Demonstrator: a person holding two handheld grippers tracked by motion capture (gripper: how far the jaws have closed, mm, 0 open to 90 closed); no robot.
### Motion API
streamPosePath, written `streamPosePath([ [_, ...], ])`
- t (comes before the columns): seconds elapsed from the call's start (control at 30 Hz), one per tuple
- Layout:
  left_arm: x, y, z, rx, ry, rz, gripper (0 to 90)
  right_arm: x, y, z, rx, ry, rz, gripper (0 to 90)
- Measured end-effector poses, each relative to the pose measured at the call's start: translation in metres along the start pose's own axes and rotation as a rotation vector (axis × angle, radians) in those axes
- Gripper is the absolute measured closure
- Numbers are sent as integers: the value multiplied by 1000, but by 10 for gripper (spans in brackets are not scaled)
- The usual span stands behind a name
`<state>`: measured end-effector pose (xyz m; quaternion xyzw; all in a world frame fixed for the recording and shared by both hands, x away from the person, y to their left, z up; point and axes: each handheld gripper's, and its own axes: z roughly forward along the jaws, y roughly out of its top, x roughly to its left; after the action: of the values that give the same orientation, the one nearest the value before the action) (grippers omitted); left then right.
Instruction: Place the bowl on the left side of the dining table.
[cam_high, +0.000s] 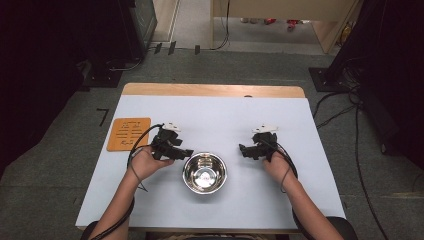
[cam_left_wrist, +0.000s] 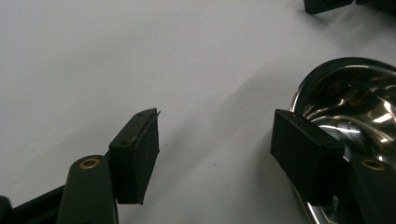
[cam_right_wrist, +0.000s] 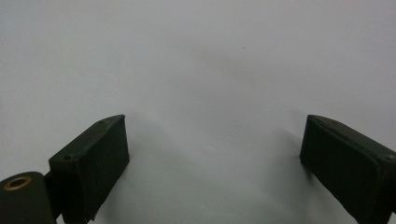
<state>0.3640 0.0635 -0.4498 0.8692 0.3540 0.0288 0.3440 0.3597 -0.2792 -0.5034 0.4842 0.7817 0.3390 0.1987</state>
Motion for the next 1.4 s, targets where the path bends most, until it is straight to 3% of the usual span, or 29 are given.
streamPosePath([
  [0.17,-1,1,-3,1,2,10,323,0,0,0,0,0,0,75],
  [0.7,-1,6,-16,-24,2,-12,350,0,0,0,0,0,-1,75],
  [1.4,-15,8,-10,-25,-55,19,354,0,0,0,0,1,1,75],
])
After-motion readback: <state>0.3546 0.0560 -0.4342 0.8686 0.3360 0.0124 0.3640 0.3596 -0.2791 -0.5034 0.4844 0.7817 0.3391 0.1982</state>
